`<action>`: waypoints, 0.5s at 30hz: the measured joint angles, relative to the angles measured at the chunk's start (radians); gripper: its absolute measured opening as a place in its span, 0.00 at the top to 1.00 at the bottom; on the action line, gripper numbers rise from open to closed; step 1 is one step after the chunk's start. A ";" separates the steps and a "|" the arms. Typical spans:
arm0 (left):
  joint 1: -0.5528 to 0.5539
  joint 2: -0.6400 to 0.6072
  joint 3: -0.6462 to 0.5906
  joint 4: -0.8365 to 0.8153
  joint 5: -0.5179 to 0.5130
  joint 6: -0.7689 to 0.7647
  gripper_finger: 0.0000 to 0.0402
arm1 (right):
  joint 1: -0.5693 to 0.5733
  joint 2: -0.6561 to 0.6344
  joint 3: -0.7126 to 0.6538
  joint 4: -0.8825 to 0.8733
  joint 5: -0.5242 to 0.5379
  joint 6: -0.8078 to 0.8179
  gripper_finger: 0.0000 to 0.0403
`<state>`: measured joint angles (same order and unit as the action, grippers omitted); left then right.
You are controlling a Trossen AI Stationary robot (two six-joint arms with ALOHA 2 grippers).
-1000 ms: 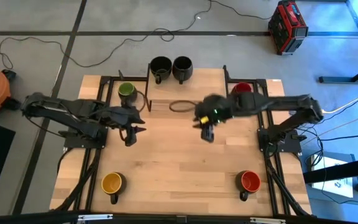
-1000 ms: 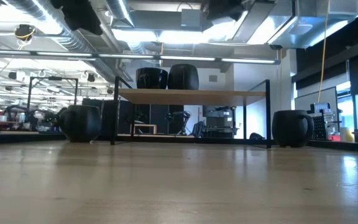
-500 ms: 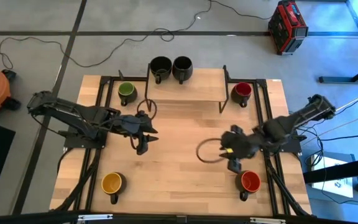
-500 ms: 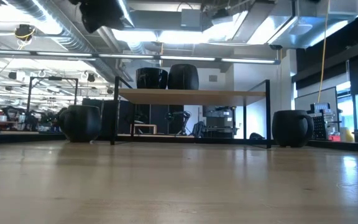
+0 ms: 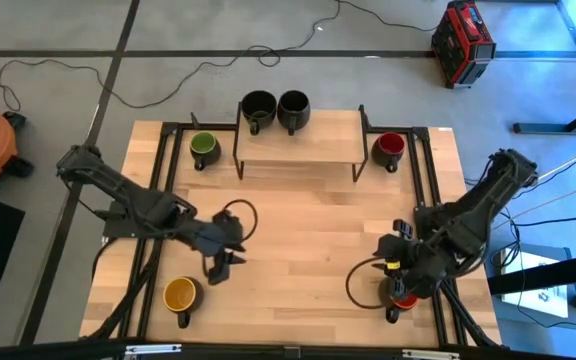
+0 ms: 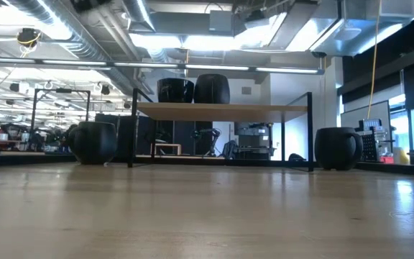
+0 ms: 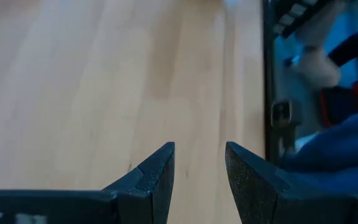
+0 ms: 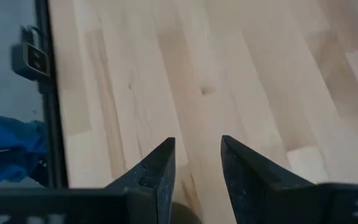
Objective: Place coffee mugs
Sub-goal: Put the bottom right orange mug on the shelf
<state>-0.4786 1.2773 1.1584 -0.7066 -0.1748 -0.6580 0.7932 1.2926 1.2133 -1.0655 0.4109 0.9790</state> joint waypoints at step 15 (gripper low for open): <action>0.081 0.003 0.256 -0.471 -0.066 -0.159 0.66 | 0.000 -0.008 -0.080 0.112 -0.199 0.051 0.71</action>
<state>-0.3980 1.2800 1.4145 -1.1772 -0.2410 -0.8173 0.7929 1.2842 1.1336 -0.9531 0.2118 1.0295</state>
